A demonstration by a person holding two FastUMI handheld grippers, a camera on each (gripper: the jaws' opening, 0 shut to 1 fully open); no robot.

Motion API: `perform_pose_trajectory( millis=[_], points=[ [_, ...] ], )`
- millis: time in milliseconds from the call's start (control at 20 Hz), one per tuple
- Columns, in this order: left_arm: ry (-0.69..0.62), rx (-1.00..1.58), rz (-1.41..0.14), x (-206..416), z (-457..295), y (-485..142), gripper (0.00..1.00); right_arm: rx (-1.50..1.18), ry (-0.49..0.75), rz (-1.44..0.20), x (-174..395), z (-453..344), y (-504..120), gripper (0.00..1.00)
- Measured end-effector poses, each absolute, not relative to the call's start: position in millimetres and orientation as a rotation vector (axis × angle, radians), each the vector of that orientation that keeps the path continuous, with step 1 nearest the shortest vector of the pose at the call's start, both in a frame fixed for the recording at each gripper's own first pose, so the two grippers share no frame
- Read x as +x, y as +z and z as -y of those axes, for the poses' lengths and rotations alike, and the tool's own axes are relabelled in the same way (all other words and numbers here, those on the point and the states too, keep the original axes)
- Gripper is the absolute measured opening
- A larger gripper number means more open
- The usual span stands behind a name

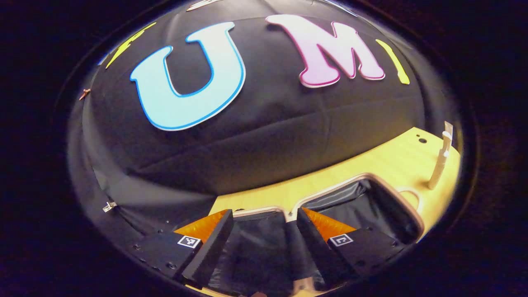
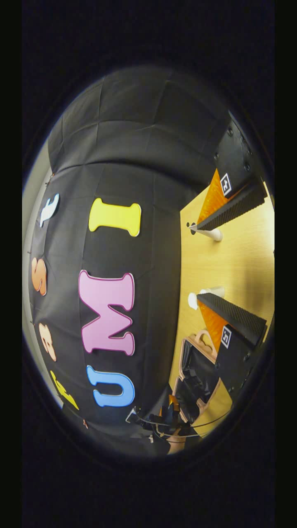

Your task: First open the suitcase, pack the skin care products into it, and then close the suitcase.

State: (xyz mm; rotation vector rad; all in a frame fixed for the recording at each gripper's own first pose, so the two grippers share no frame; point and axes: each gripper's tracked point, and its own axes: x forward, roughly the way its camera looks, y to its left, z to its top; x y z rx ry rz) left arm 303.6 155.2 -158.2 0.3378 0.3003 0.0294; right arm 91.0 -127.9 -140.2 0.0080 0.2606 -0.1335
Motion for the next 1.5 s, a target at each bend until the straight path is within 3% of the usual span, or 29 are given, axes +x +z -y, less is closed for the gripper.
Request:
perform_pose_trajectory(
  millis=[400, 600, 650, 700, 1050, 1500],
  points=[
    [-0.142, 0.092, -0.127, 226.5, 40.4, -101.4, 0.97, 0.020, -0.162, -0.244, 92.4, 163.0, -137.7, 0.97],
    [-0.285, 0.053, -0.160, 188.8, 127.9, -145.0, 0.98, 0.024, -0.174, -0.275, 93.7, 181.7, -152.8, 0.97],
    [-0.319, 0.057, -0.182, 180.7, 151.0, -162.8, 0.98, 0.019, -0.173, -0.286, 93.9, 185.7, -158.3, 0.93],
    [-0.339, 0.062, -0.205, 176.0, 169.4, -180.5, 0.98, 0.011, -0.172, -0.300, 94.2, 189.7, -164.7, 0.97],
    [-0.383, 0.030, -0.289, 231.7, 242.1, -264.3, 0.98, -0.014, -0.154, -0.368, 102.1, 205.2, -195.8, 0.97],
    [-0.476, 0.075, -0.250, 314.3, 314.5, -303.8, 0.98, -0.007, -0.176, -0.471, 89.8, 224.1, -242.9, 0.98]
  ],
)
